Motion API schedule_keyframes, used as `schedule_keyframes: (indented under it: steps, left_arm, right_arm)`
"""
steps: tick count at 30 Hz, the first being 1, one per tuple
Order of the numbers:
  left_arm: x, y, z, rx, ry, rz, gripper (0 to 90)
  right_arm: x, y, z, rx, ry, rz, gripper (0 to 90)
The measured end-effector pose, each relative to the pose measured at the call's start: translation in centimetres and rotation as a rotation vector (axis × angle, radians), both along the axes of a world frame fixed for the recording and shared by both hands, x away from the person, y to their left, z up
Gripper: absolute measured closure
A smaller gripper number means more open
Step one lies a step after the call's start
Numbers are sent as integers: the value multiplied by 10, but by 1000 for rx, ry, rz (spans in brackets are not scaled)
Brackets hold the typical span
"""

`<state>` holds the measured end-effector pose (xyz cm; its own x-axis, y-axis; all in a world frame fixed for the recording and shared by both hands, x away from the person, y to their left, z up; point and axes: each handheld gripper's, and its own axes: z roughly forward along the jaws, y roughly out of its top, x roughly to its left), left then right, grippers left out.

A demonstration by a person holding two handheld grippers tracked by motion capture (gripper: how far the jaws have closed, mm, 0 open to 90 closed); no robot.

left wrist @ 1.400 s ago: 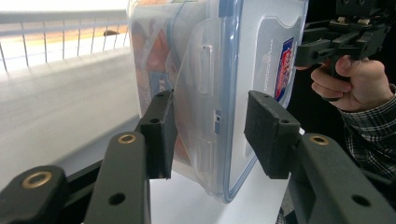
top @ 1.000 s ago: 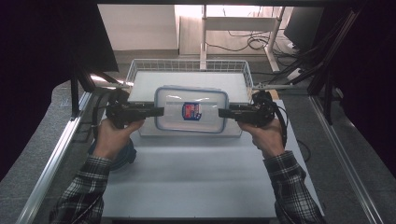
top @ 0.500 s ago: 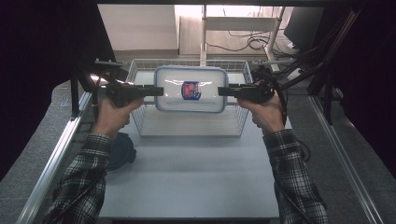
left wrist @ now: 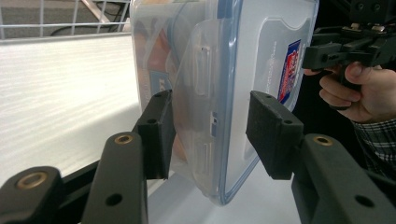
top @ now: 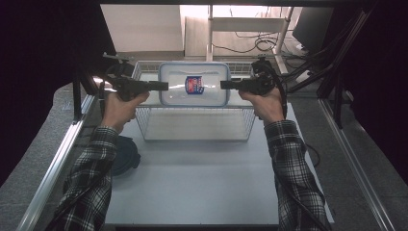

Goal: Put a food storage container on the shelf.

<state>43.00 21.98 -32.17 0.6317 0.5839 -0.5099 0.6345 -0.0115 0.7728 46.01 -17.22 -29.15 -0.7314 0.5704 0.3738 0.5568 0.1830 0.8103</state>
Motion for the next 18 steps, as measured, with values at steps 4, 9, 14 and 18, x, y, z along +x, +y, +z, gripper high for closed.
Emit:
schedule_keyframes:
  steps: [4,9,14,18]
  left_arm:
    - [4,-1,1,1,8,8,522]
    - [9,-2,2,-6,20,21,517]
    - [11,-3,1,-13,16,34,501]
    - [12,-3,-1,-20,9,46,495]
  right_arm:
    - [8,1,-1,5,10,-10,505]
    - [11,-1,-3,19,15,-16,502]
    - [13,-2,-5,34,14,-23,498]
    - [13,0,-5,26,8,-31,487]
